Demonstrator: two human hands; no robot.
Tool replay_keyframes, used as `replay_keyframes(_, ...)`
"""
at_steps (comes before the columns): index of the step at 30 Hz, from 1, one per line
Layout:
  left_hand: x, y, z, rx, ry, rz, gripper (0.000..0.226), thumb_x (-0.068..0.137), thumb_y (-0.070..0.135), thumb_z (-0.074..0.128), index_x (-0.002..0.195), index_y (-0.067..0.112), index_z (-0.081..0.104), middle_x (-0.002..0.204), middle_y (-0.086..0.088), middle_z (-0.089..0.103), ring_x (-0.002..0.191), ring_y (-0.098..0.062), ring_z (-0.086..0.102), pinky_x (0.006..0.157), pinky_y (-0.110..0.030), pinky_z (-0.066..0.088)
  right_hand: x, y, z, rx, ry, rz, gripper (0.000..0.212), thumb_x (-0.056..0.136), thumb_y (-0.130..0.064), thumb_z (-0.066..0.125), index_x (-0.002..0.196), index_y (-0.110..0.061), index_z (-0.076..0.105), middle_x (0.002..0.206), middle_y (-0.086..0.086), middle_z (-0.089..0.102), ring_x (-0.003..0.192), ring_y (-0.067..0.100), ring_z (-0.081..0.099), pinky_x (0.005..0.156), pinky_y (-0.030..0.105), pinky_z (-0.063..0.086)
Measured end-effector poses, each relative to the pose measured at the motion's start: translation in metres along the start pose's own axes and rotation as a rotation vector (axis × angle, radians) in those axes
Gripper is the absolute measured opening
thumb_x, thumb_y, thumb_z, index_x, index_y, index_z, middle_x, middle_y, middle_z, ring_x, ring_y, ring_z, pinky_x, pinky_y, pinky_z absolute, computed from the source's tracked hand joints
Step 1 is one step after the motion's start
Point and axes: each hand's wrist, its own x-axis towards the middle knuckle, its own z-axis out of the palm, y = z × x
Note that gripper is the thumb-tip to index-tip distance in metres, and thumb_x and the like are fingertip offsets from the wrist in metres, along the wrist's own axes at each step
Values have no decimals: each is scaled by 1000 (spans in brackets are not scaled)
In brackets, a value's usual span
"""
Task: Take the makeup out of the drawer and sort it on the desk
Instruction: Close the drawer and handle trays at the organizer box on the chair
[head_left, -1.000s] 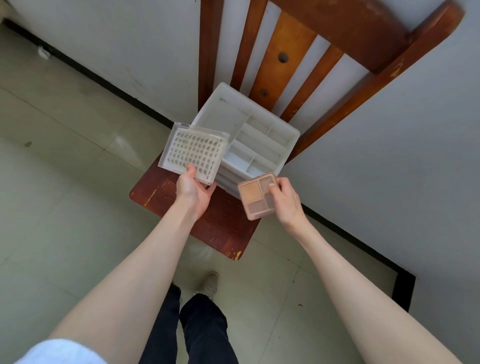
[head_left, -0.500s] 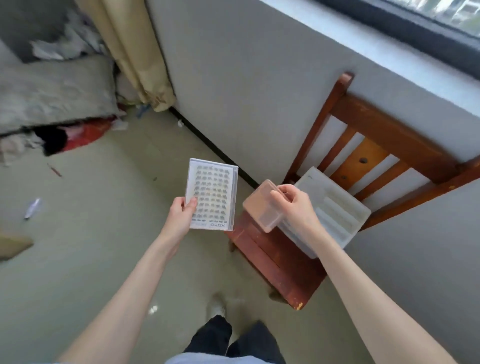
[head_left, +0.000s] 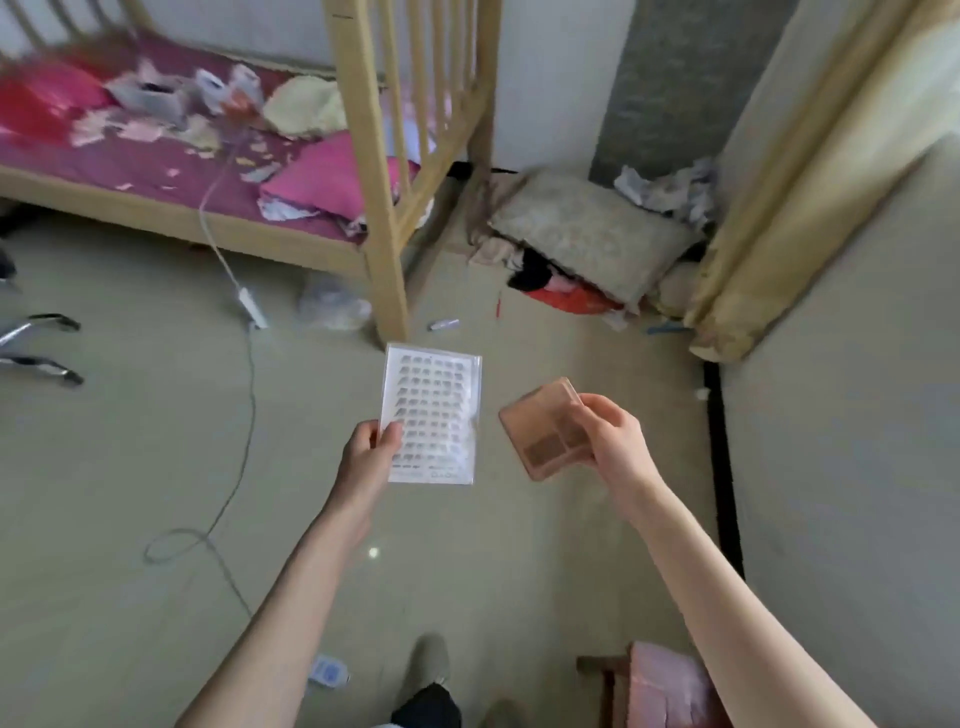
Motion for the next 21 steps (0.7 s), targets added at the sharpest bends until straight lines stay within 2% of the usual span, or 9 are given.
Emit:
replay_keyframes(3,-5,-5,-64,-83,186,-12,23,87,41,51,99,22,52,112,-6,62,106,-25,58,99,-50,42,17,-19,63,-36,-163,-31,11,88,-14,58,79,-15,63,70,4,61,66,18,56,66,29,46)
replay_keyframes(5,-11,-13,-104,-148,305,-15,14,93,35,49,99,23,52,113,-6,61,106,-24,58,99,-49,42,25,-26,110,-65,-282,-39,8,88,-16,59,83,-13,64,72,4,61,67,19,57,67,29,46)
replay_keyframes(8,-13,-25,-163,-228,467,-27,15,95,34,48,102,21,52,115,-5,60,109,-23,57,101,-48,40,34,-32,186,-109,-427,-41,11,89,-18,59,94,-9,64,80,8,62,73,21,58,69,30,48)
replay_keyframes(11,0,-31,-219,-308,599,-34,17,96,33,47,104,19,51,115,-3,59,109,-21,55,99,-40,40,40,-36,265,-146,-559,-38,5,89,-17,60,88,-13,63,79,6,62,73,20,57,70,31,48)
replay_keyframes(13,16,-33,-254,-341,671,-30,19,96,31,47,107,16,51,111,-2,58,104,-19,55,92,-33,40,48,-40,315,-195,-642,-52,6,89,-19,60,86,-16,64,79,5,62,72,18,57,69,29,48)
replay_keyframes(18,55,-21,-341,-375,789,-25,21,96,25,48,109,10,53,102,-3,58,93,-18,55,83,-30,41,70,-64,440,-264,-743,-80,7,90,-18,59,86,-17,65,80,4,63,74,17,57,72,29,50)
replay_keyframes(21,71,-11,-392,-387,847,-17,23,95,23,49,111,7,54,106,-9,59,97,-23,56,90,-38,43,74,-78,512,-263,-807,-87,7,90,-18,59,86,-18,65,80,3,63,76,17,58,77,32,50)
